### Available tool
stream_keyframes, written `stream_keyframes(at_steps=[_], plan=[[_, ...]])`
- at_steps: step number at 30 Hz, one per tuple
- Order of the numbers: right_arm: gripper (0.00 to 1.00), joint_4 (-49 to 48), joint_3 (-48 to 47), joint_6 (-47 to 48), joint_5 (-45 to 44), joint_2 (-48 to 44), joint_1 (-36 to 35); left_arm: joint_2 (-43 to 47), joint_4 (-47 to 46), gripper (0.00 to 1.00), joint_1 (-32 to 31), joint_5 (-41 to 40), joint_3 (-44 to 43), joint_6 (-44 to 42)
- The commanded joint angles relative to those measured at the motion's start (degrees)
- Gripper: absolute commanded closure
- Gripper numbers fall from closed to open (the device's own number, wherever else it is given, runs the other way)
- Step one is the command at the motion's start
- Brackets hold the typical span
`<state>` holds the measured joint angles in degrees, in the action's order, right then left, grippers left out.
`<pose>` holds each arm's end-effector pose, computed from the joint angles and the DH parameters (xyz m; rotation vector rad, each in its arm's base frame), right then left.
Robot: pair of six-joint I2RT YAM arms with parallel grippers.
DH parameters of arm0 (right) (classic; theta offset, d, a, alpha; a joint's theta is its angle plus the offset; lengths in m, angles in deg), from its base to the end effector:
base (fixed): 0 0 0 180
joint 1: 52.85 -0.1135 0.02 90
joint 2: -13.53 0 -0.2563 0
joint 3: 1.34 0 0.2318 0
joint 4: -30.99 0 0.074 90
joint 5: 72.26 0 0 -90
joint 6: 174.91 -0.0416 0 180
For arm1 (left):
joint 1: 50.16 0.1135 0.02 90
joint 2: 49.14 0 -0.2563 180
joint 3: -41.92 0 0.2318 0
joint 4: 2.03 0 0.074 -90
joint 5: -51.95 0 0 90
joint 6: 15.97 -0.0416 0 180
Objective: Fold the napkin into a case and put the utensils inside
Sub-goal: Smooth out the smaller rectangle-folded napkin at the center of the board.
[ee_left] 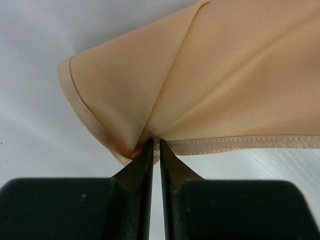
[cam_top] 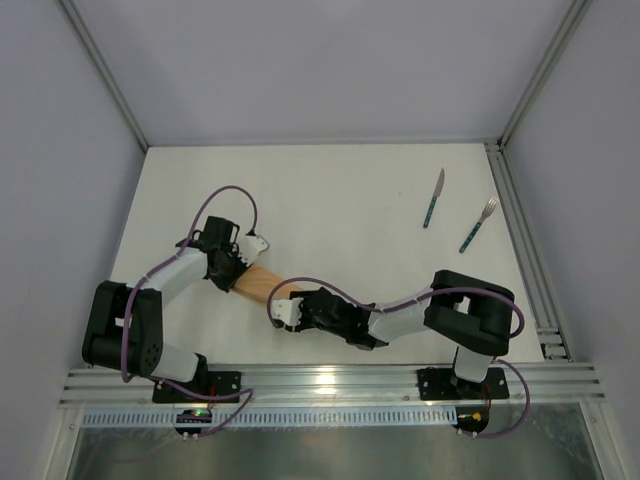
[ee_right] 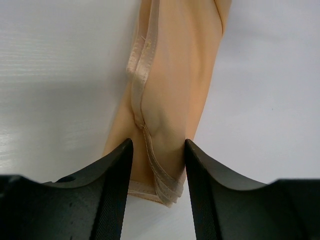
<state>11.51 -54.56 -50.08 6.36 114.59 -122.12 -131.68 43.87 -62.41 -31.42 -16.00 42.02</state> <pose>0.1230 0.3018 0.1387 -1.5459 1.3606 0.1674 0.2295 -0.0547 0.1623 1.0753 2.5705 -0.0769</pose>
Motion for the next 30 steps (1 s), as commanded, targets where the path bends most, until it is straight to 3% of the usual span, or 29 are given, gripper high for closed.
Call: stream_keyframes(at_steps=[1, 8, 17, 24, 30], plan=[[0.50, 3.63, -0.46, 0.24, 3.11, -2.71, -0.51, -0.60, -0.66, 0.91, 0.30, -0.83, 1.87, -0.25], [0.50, 5.12, -0.45, 0.68, 6.36, -3.93, -0.42, 0.10, -0.40, 0.91, 0.30, -0.66, 1.70, -0.33], [0.49, 13.55, -2.83, 0.32, 18.40, -11.40, 0.89, 0.36, -0.22, 0.91, 0.30, -0.57, 1.43, -0.51], [0.49, 20.85, -5.37, 1.38, 25.77, -11.76, 3.26, 0.45, 0.04, 0.91, 0.30, -0.31, 1.43, -0.51], [0.49, 17.87, -10.28, -3.44, 25.79, -6.59, 8.09, 0.45, 0.13, 0.91, 0.30, -0.31, 1.26, -0.42]])
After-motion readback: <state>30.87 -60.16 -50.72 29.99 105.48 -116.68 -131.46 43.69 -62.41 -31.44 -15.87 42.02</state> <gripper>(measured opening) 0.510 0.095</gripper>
